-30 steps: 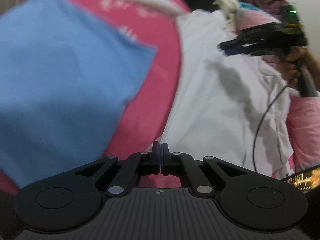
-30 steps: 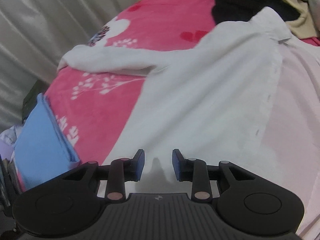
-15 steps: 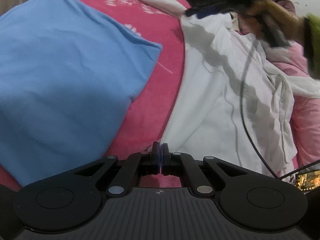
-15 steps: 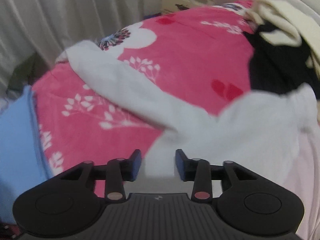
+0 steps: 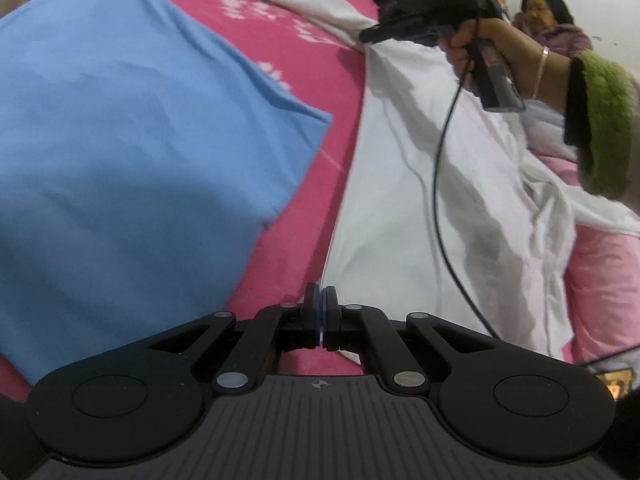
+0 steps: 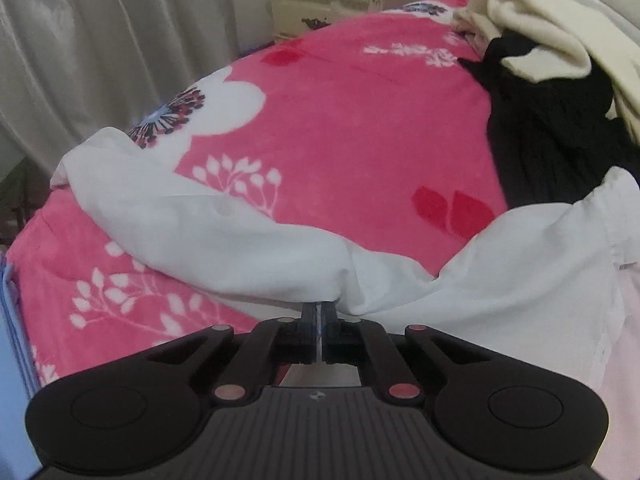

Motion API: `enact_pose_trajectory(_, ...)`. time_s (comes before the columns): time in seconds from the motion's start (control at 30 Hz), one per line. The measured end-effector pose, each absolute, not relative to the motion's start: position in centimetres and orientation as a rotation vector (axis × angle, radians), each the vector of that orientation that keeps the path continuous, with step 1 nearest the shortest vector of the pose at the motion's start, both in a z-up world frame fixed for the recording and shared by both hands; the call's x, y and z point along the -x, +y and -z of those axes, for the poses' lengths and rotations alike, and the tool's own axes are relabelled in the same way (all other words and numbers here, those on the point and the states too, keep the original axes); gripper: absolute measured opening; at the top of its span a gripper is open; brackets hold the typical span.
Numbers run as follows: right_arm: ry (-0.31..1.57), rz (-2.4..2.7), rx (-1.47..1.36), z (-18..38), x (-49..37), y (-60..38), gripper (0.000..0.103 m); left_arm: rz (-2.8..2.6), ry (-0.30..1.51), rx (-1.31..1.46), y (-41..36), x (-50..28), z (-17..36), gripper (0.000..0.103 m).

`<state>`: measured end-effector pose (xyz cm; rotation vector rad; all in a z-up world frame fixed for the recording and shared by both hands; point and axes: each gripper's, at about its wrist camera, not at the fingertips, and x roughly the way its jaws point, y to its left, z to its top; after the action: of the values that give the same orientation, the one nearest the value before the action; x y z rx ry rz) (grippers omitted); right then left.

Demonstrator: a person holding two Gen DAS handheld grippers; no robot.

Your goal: Fold clothes

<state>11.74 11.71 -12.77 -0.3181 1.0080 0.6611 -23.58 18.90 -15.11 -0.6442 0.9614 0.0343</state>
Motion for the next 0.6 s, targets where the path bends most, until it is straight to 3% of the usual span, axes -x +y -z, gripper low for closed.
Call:
enact_pose_trajectory(0.33, 0.940, -0.670, 0.288, 15.1, -11.9, 12.3, 0.006, -0.134, 0.973, 0.646, 20.4, 24.1, 15.3, 0.001)
enact_pose_trajectory(0.4, 0.974, -0.665, 0.238, 14.7, -12.7, 11.8, 0.013, -0.144, 0.981, 0.640, 20.4, 24.3, 15.3, 0.003)
enact_pose_trajectory(0.47, 1.013, -0.653, 0.152, 13.7, -13.6, 10.8, 0.041, -0.137, 0.987, 0.595, 19.9, 24.5, 15.0, 0.006)
enact_pose_trajectory(0.6, 0.983, -0.650, 0.013, 10.3, -14.6, 7.1, 0.047, -0.127, 1.002, 0.544, 19.4, 25.2, 14.2, 0.016)
